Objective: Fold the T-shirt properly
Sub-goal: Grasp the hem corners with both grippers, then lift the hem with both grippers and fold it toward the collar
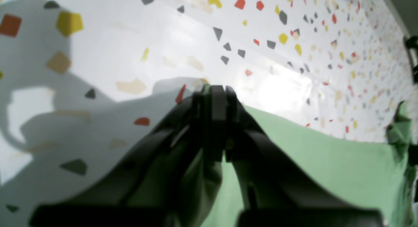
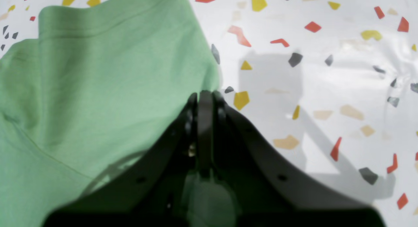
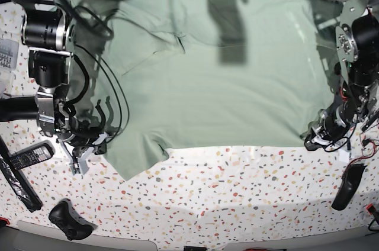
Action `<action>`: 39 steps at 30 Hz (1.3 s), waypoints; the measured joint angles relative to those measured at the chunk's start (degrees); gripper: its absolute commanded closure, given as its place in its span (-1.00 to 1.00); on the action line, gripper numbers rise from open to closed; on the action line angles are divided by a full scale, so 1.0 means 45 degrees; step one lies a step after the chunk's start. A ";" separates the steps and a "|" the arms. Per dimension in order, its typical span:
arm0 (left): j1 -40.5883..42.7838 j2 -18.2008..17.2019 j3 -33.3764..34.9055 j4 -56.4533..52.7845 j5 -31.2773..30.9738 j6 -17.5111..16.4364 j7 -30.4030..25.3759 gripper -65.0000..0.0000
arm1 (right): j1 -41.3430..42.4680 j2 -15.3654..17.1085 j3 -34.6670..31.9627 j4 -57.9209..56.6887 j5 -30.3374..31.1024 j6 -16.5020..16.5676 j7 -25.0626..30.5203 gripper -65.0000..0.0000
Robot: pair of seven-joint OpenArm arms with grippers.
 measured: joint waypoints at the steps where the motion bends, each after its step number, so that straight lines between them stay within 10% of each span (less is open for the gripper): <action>1: 0.0000 0.0000 0.0000 0.0112 0.0049 0.0005 0.0005 1.00 | 0.0078 -0.0005 0.0000 -0.0010 -0.0005 -0.0044 -0.0126 1.00; 19: -0.0291 0.0058 0.0019 0.2535 -0.0447 -0.0155 0.2973 1.00 | 0.3249 0.0039 -0.0010 0.0078 0.1020 -0.0306 -0.3954 1.00; 23: -0.0194 0.0029 0.0019 0.3264 -0.1651 -0.1413 0.4454 1.00 | 0.2283 0.0087 -0.0015 0.1122 0.1073 0.1583 -0.3993 1.00; 39: 0.4226 -0.1098 0.0092 0.9078 -0.6873 -0.1423 0.7461 1.00 | -0.3249 0.0393 0.1277 0.9539 0.2293 0.1651 -0.5867 1.00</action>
